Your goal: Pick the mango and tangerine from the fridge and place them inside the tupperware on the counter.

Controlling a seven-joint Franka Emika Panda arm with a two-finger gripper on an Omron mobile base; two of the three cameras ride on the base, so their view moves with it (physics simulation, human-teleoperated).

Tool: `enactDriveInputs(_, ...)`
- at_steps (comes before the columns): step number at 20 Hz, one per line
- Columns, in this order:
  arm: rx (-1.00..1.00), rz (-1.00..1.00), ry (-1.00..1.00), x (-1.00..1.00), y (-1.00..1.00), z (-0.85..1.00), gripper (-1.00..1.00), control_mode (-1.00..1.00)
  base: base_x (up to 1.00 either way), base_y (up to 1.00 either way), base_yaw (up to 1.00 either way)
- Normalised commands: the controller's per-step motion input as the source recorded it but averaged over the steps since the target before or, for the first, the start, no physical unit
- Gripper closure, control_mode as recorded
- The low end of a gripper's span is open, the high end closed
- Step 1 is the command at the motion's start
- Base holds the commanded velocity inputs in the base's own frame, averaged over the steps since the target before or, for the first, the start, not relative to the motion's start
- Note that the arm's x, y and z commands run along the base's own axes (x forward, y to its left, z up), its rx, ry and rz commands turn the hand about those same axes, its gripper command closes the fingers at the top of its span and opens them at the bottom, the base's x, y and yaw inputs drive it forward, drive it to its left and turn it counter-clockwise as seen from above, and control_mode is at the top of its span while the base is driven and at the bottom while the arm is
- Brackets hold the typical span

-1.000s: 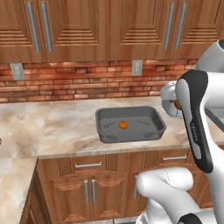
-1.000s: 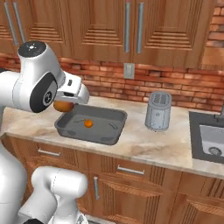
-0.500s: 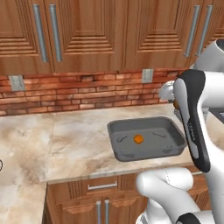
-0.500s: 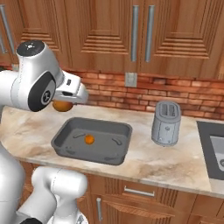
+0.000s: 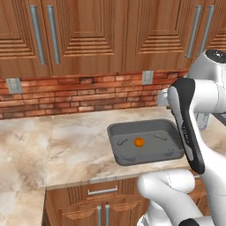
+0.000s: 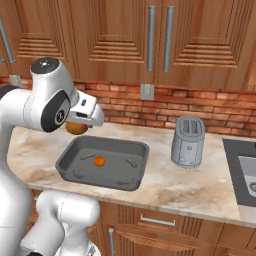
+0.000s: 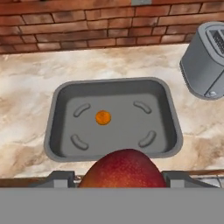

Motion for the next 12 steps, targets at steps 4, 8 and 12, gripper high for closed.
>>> enactDriveInputs(4,0.00,-0.03,0.04,0.17,-0.24,-0.64,1.00,-1.00,0.00,0.00,0.00)
enactDriveInputs(8,0.00,0.00,0.02,0.15,-0.40,-0.66,1.00,-1.00,0.00,0.00,0.00)
enactDriveInputs(12,0.00,0.00,0.01,0.25,-0.29,-0.66,1.00,-1.00,0.00,0.00,0.00)
